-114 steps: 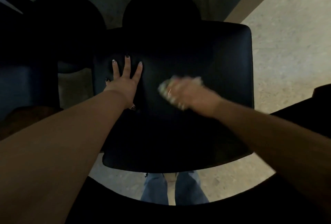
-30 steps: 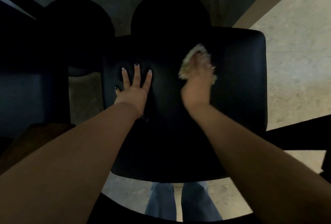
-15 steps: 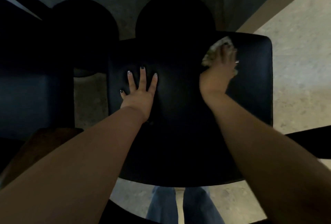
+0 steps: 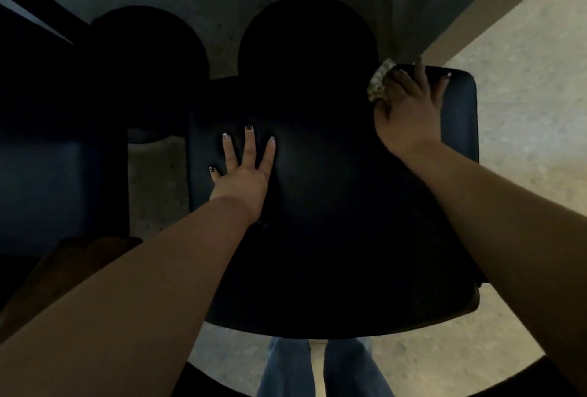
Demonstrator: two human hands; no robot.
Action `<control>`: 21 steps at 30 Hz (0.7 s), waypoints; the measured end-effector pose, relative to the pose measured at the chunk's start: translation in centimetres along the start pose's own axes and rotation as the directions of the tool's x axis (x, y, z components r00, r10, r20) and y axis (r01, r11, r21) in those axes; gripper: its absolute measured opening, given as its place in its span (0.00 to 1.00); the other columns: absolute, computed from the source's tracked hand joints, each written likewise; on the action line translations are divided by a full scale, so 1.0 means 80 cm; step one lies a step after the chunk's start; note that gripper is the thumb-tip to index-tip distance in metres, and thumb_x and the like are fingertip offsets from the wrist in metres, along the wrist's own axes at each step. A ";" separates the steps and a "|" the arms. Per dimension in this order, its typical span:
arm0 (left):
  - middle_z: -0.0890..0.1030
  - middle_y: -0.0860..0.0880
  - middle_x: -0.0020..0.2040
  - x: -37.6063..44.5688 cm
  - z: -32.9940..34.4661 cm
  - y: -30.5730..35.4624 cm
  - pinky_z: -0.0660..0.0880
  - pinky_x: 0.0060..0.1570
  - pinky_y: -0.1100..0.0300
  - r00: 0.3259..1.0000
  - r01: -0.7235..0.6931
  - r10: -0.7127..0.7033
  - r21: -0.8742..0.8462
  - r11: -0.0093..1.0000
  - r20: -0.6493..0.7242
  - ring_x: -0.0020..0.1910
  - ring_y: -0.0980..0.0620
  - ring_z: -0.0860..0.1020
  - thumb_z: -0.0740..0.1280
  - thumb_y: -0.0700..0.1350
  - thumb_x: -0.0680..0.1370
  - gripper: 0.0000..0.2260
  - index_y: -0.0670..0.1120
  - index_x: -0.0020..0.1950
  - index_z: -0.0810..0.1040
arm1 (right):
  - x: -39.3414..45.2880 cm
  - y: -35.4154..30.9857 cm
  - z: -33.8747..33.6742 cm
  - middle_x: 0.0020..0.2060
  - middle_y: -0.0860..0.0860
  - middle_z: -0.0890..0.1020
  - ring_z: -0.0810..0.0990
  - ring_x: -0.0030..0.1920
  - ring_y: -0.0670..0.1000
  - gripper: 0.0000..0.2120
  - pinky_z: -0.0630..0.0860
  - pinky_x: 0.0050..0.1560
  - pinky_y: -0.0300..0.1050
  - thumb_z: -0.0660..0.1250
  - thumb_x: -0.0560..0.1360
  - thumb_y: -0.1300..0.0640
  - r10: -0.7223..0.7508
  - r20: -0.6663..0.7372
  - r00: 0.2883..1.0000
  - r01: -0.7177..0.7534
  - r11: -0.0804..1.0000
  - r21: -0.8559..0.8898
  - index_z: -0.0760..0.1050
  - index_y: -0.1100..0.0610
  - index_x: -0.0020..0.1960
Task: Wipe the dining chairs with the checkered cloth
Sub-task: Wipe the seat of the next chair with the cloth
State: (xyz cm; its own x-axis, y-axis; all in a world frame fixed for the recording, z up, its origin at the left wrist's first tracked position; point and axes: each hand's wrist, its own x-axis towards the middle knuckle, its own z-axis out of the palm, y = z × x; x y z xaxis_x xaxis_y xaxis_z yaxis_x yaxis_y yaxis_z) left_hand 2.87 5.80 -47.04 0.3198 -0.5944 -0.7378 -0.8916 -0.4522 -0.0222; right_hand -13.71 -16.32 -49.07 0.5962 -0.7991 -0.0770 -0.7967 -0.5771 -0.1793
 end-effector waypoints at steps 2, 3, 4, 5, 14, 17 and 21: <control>0.23 0.42 0.72 0.000 0.000 0.001 0.60 0.67 0.33 1.000 0.001 -0.001 0.003 1.000 0.002 0.73 0.31 0.31 0.76 0.40 0.70 0.58 0.52 0.75 0.27 | 0.001 -0.001 0.005 0.70 0.57 0.69 0.54 0.76 0.60 0.22 0.47 0.74 0.62 0.59 0.75 0.57 -0.016 -0.013 1.000 0.017 0.996 0.084 0.70 0.62 0.67; 0.23 0.42 0.72 0.000 0.000 0.001 0.60 0.68 0.33 1.000 0.001 -0.001 0.004 1.000 0.002 0.73 0.31 0.31 0.76 0.40 0.70 0.58 0.52 0.75 0.27 | -0.001 -0.005 0.009 0.70 0.58 0.69 0.56 0.75 0.61 0.22 0.49 0.74 0.61 0.58 0.75 0.58 0.002 -0.037 0.999 0.003 0.991 0.137 0.70 0.63 0.67; 0.23 0.42 0.72 0.000 0.000 0.001 0.60 0.68 0.33 1.000 0.001 -0.001 0.003 1.000 0.003 0.73 0.31 0.31 0.76 0.40 0.70 0.58 0.52 0.75 0.27 | -0.002 -0.010 0.013 0.70 0.59 0.69 0.57 0.75 0.61 0.22 0.51 0.74 0.60 0.58 0.75 0.60 0.039 -0.061 0.997 -0.027 0.981 0.190 0.70 0.63 0.68; 0.23 0.42 0.72 -0.001 0.000 0.001 0.60 0.68 0.33 1.000 0.000 0.000 0.001 1.000 0.005 0.73 0.31 0.31 0.76 0.40 0.70 0.58 0.52 0.75 0.27 | -0.003 -0.016 0.016 0.70 0.59 0.69 0.58 0.75 0.61 0.22 0.52 0.74 0.58 0.57 0.75 0.62 0.084 -0.078 0.993 -0.063 0.970 0.237 0.70 0.63 0.68; 0.22 0.43 0.72 -0.001 -0.001 0.000 0.60 0.68 0.34 1.000 0.003 -0.003 -0.005 1.000 0.010 0.73 0.32 0.31 0.76 0.40 0.70 0.58 0.53 0.75 0.27 | -0.131 -0.083 0.040 0.64 0.64 0.74 0.67 0.68 0.68 0.23 0.65 0.66 0.67 0.67 0.69 0.71 -0.706 0.113 0.699 0.663 0.699 0.266 0.73 0.68 0.64; 0.23 0.43 0.72 -0.001 0.001 0.001 0.60 0.68 0.34 1.000 0.003 -0.003 0.005 1.000 -0.007 0.73 0.31 0.31 0.75 0.39 0.71 0.58 0.52 0.75 0.26 | -0.073 -0.036 0.024 0.62 0.66 0.75 0.71 0.64 0.71 0.20 0.60 0.65 0.64 0.59 0.73 0.70 -0.707 0.101 0.700 0.688 0.705 0.171 0.73 0.70 0.63; 0.23 0.42 0.72 0.000 0.003 0.002 0.60 0.68 0.33 1.000 0.005 -0.005 0.004 1.000 -0.010 0.72 0.31 0.31 0.74 0.37 0.71 0.57 0.52 0.75 0.27 | 0.001 -0.016 0.023 0.74 0.56 0.63 0.53 0.76 0.60 0.27 0.46 0.76 0.54 0.56 0.74 0.69 -0.046 0.004 0.999 0.045 0.986 0.163 0.64 0.61 0.73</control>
State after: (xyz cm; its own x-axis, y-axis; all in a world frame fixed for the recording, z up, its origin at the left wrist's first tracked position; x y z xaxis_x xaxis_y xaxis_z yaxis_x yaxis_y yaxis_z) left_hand 2.68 5.89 -47.18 0.3275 -0.5991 -0.7306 -0.8913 -0.4526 -0.0285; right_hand -12.50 -15.32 -50.67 0.6328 -0.7710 -0.0720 -0.7422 -0.5775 -0.3400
